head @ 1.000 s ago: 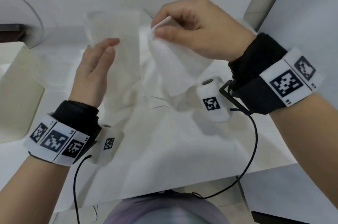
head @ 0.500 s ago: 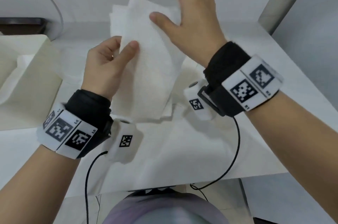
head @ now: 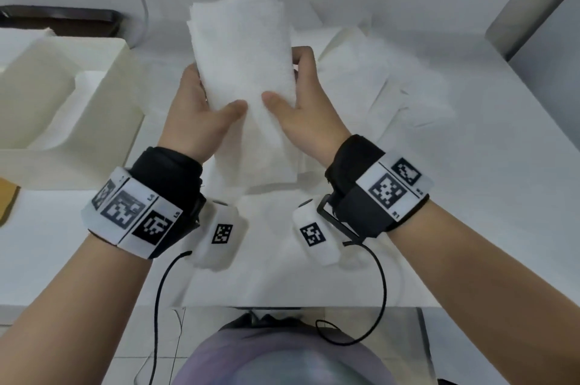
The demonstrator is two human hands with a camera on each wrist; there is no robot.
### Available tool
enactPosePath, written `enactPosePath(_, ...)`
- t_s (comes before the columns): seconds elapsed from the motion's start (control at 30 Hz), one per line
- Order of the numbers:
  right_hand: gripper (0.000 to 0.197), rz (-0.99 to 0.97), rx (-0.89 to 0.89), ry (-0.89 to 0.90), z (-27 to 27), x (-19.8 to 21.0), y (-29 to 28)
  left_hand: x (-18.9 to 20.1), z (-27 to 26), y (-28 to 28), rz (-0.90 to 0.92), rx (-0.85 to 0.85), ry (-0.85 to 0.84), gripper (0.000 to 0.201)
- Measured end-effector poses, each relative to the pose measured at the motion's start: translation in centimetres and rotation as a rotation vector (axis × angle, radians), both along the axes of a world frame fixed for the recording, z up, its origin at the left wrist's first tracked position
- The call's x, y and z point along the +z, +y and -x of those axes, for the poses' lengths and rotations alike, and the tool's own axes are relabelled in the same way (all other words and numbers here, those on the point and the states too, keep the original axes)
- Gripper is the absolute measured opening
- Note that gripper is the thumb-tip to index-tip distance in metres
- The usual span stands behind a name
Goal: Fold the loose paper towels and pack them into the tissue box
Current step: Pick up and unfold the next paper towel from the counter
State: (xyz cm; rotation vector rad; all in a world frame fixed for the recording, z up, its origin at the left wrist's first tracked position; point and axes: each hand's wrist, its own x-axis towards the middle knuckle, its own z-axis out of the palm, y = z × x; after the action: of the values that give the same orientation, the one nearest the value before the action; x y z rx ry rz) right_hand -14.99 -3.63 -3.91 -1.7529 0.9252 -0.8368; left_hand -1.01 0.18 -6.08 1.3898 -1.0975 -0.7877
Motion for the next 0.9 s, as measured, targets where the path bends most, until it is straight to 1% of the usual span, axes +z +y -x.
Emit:
enactPosePath(0.07, 0.045, 0.027, 0.052, 0.063, -0.6, -0.2, 0.2, -0.2, -0.2, 0.1, 0.028, 0.053, -0.062, 0.046)
enactPosePath(0.1, 0.045, 0.047, 0.046, 0.079, -0.9, -0.2, 0.3, -0.1, -0.2, 0.2, 0.059, 0.064, -0.096, 0.039)
enactPosePath(0.17, 0.042, 0.091, -0.014, 0.042, -1.3, -0.1, 0.4, -0.1, -0.5, 0.5, 0.097, 0.016, -0.121, 0.041)
enactPosePath(0.23, 0.037, 0.113, -0.074, -0.040, -1.7, 0.0, 0.4, 0.0, -1.1, 0.9, 0.067, -0.090, -0.079, 0.043)
enactPosePath(0.27, 0.036, 0.118, -0.081, -0.069, -1.8, 0.0, 0.4, 0.1, -1.4, 1.0, 0.041, -0.123, -0.053, 0.040)
enactPosePath(0.3, 0.037, 0.116, -0.077, -0.080, -2.0, -0.1, 0.4, 0.0, -1.7, 1.1, 0.028, -0.120, -0.055, 0.036)
enactPosePath(0.37, 0.039, 0.105, -0.045, -0.043, -2.5, -0.5, 0.4, -0.1, -1.9, 1.2, 0.063, -0.033, -0.112, 0.033)
enactPosePath(0.43, 0.037, 0.114, -0.042, 0.000, -3.1, -1.0, 0.8, -0.2, -1.8, 1.4, 0.105, 0.042, -0.181, 0.032)
enactPosePath(0.53, 0.031, 0.155, -0.073, -0.031, -3.8, -1.5, 1.6, -0.4, -1.4, 1.7, 0.150, 0.074, -0.211, 0.037)
enactPosePath(0.6, 0.028, 0.145, -0.047, -0.070, -4.1, -1.9, 2.3, -0.6, -1.3, 1.7, 0.161, 0.110, -0.174, 0.037)
enactPosePath(0.7, 0.029, 0.012, 0.017, -0.132, -4.7, -2.9, 3.1, -1.6, -1.1, 1.8, 0.093, 0.067, -0.073, 0.037)
enactPosePath(0.77, 0.034, -0.053, 0.008, -0.160, -4.8, -3.4, 3.2, -2.3, -1.3, 1.8, 0.065, 0.066, -0.007, 0.040)
enactPosePath(0.83, 0.035, -0.074, -0.022, -0.183, -4.8, -3.6, 2.8, -2.4, -1.5, 1.7, 0.096, 0.104, 0.037, 0.042)
enactPosePath(0.9, 0.033, -0.082, -0.074, -0.210, -5.0, -3.5, 2.4, -2.2, -1.5, 1.5, 0.115, 0.101, 0.062, 0.037)
